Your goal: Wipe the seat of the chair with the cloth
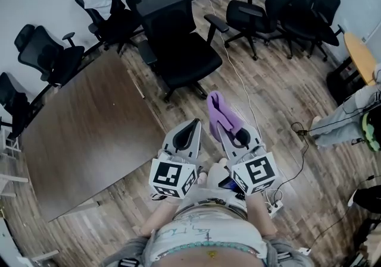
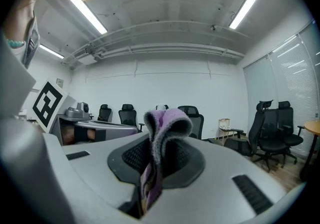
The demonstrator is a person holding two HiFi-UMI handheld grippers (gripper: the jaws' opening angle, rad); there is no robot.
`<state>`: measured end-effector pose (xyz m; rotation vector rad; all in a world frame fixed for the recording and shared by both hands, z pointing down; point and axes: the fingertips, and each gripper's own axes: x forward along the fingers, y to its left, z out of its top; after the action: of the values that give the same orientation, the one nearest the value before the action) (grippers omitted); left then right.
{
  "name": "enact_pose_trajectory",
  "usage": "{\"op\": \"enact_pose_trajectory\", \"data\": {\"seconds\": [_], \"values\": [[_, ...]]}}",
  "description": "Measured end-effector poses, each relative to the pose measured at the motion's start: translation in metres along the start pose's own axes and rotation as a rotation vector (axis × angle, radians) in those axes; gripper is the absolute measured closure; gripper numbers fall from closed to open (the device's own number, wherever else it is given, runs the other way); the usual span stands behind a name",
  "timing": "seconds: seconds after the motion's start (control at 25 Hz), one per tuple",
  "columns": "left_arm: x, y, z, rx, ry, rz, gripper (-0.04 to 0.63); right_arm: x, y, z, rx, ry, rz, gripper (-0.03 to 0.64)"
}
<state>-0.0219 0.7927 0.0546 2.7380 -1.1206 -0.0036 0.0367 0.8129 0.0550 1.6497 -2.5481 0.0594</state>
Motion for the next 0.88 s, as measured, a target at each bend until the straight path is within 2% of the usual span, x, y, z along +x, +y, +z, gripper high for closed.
{"op": "enact_pose_trajectory", "data": {"seconds": [0.44,0.68,0.88], "values": [[0.046,0.045,0.015,-0.001,-0.02,0.068,0.588,0.065,-0.021,0.009,0.0,-0.005,0.081,0.569],[0.092,0.053,0.025,0.018,-0.013,0.081,0.588,0.094,-0.064,0.022,-0.044,-0.019,0.128,0.569],[0.133,0.056,0.035,0.026,-0.026,0.126,0.588,0.11,-0.109,0.028,-0.043,-0.026,0.156,0.569]]}}
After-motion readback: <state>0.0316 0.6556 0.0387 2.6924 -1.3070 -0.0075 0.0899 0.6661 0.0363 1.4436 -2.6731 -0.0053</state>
